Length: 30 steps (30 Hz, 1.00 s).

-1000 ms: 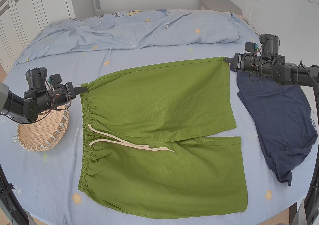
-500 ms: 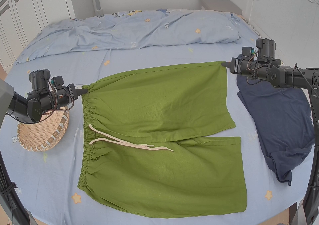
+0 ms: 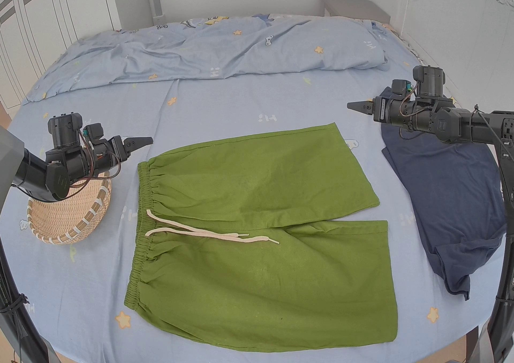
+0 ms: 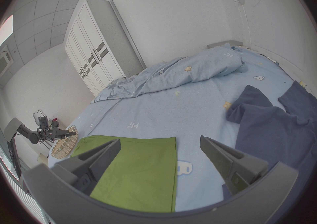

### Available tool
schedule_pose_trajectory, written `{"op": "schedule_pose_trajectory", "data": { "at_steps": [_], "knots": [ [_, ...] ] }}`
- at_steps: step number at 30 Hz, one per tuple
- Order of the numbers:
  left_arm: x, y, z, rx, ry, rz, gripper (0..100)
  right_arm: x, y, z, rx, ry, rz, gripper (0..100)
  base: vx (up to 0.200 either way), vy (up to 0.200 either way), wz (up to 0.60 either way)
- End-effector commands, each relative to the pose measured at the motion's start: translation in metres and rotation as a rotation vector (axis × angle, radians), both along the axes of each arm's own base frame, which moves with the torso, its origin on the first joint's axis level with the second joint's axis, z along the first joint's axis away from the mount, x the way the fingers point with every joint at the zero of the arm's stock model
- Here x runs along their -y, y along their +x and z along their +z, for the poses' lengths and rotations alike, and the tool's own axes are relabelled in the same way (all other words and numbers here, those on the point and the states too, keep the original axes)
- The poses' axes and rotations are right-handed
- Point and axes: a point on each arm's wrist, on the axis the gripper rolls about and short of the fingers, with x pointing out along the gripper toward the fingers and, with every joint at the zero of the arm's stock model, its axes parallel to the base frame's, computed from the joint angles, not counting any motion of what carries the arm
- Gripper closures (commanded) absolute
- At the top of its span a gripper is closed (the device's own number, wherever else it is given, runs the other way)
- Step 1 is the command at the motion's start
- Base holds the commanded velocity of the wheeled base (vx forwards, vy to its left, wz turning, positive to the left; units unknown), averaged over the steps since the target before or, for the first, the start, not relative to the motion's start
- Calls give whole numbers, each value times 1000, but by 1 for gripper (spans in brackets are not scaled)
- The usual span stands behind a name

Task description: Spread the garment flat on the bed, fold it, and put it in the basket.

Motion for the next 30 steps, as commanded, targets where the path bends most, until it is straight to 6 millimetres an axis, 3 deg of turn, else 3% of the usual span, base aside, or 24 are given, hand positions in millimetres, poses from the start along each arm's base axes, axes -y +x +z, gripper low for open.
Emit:
{"op": "schedule_pose_trajectory", "data": {
  "at_steps": [1, 2, 6, 7, 9, 11, 16, 22, 27, 30],
  "knots": [
    [1, -6, 9, 16, 2, 9, 0, 2, -10, 15, 13, 3, 0, 0, 0, 0, 0],
    [2, -7, 11, 20, 3, 9, 0, 2, -11, 16, 14, 3, 0, 0, 0, 0, 0],
    [9, -32, 39, 49, -10, 5, 0, 7, -49, 46, -22, 49, -3, 0, 0, 0, 0],
    [9, -32, 39, 49, -10, 5, 0, 7, -49, 46, -22, 49, -3, 0, 0, 0, 0],
    [24, -53, 51, -13, -77, -13, 0, 10, -80, 51, -99, 95, -18, 0, 0, 0, 0],
    [32, -73, 50, -80, -122, -26, 0, 13, -104, 51, -139, 107, -25, 0, 0, 0, 0],
    [36, -107, 24, -222, -161, -25, 0, 21, -155, 28, -267, 118, -5, 0, 0, 0, 0],
    [37, -164, -11, -424, -281, -44, 0, 24, -224, -16, -455, 151, 29, 0, 0, 0, 0],
    [40, -205, -43, -579, -336, -84, 0, 28, -254, -46, -527, 169, 55, 0, 0, 0, 0],
    [41, -216, -56, -640, -343, -88, 0, 28, -264, -56, -549, 169, 55, 0, 0, 0, 0]
  ]
}}
